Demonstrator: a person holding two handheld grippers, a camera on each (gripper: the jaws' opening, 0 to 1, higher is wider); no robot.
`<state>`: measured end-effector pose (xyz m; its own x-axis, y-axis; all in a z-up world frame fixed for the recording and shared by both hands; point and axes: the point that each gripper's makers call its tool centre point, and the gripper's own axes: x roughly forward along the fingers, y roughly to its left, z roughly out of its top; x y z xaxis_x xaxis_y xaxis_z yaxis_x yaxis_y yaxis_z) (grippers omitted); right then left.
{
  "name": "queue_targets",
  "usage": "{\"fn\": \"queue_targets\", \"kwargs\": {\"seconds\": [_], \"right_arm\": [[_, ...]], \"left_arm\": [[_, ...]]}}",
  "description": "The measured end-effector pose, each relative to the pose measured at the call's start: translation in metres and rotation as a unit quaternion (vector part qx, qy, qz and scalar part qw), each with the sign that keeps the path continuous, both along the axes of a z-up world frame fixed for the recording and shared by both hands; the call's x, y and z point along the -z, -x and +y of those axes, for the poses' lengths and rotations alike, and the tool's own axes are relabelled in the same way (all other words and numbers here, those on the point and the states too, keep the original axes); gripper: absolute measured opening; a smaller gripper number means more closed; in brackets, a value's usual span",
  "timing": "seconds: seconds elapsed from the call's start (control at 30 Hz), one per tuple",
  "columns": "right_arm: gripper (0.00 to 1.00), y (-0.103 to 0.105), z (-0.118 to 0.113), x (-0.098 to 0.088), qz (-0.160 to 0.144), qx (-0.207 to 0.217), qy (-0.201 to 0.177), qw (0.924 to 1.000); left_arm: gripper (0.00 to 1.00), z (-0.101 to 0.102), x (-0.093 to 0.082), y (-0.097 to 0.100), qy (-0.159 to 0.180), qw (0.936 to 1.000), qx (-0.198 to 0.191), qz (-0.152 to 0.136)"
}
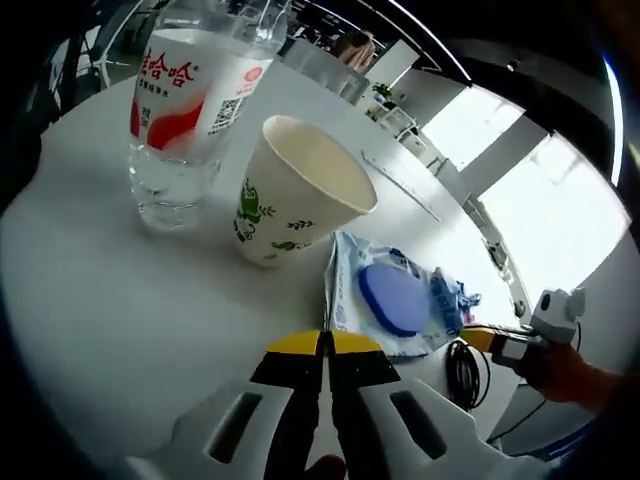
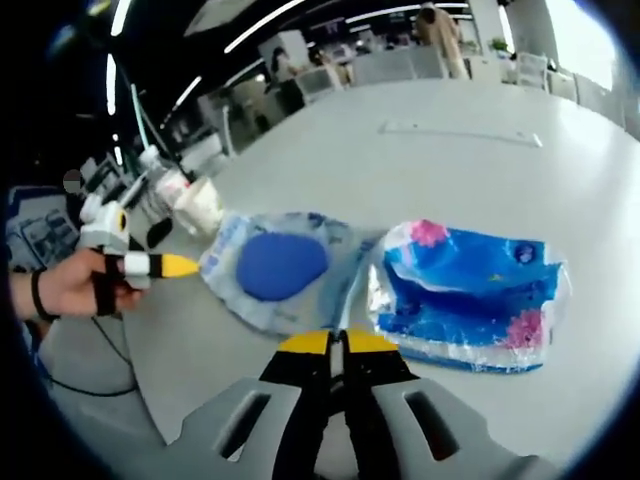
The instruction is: Arrange the tabletop items into an orderly group along one side of the table until the central work area is clear of visible clutter.
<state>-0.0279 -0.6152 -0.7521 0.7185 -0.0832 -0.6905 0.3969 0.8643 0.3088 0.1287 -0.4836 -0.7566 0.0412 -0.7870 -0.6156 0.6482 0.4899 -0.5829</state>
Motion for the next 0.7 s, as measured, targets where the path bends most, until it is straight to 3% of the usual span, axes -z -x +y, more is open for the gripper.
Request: {"fn": "queue_targets", "kwargs": {"seconds": [0.33,0.7], "right_arm": [[0.00,-0.008,-0.011,-0.001,-0.005,0.028,-0.007,0.9996],[0.01,-0.009,-0.014,-0.002,-0.008,0.038,-0.012,0.9992]], "left_arm": [[0.00,-0.014,-0.004,-0.013,0.009,0.9991,-0.039,0.014],[0.00,-0.017,-0.002,-0.016,0.010,0.9991,-0.040,0.013]]}}
